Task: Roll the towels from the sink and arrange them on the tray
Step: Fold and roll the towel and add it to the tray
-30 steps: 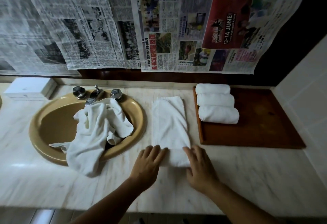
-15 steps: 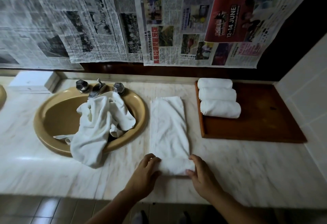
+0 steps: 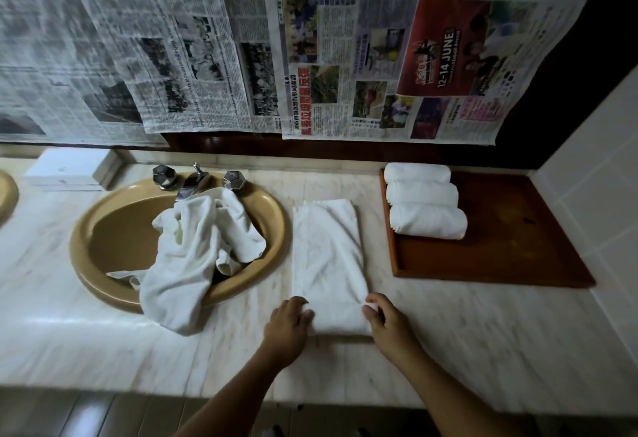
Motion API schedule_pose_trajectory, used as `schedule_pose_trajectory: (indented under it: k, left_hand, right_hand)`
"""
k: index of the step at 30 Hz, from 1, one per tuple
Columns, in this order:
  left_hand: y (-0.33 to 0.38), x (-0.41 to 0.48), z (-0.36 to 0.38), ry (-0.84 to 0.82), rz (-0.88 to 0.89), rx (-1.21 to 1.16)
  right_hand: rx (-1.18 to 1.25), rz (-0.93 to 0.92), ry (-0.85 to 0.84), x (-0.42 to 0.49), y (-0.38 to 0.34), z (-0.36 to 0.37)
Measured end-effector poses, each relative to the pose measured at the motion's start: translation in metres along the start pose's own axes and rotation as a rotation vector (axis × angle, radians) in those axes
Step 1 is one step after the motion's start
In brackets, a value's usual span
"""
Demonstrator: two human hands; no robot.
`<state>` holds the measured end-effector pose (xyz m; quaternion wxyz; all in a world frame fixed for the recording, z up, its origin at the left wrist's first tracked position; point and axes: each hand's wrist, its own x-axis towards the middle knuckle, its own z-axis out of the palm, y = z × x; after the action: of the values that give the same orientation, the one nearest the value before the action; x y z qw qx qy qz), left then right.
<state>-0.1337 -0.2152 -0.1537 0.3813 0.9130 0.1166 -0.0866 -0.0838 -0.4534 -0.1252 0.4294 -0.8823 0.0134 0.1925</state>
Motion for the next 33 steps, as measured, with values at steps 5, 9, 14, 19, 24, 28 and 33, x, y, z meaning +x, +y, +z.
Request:
schedule_pose_trajectory:
  k: [5,9,14,19,24,28,33]
  left_hand:
    - [0.011,-0.009,-0.004,0.265,0.378,0.257]
    - [0.006,-0.016,-0.001,0.147,0.556,0.473]
    - [0.010,-0.008,-0.001,0.120,0.517,0.436]
    - [0.017,0.003,-0.009,0.090,0.475,0.336]
    - [0.021,0.007,-0.017,-0.002,0.426,0.291]
    - [0.025,0.009,-0.022,0.012,0.436,0.336]
    - [0.022,0.000,-0.023,0.118,0.573,0.406]
  right_hand:
    - [0.002,0.003,0.021,0.008,-0.003,-0.003]
    - [0.009,0.064,0.067,0.017,-0.005,-0.007]
    - [0.049,-0.010,0.227,0.019,-0.002,-0.004]
    - [0.145,-0.043,0.118,0.001,0.008,-0.006]
    - [0.274,0.106,0.011,0.006,0.015,-0.007]
    - [0.282,0.166,-0.021,0.014,0.010,-0.005]
    - [0.221,0.229,-0.026,0.028,0.014,-0.006]
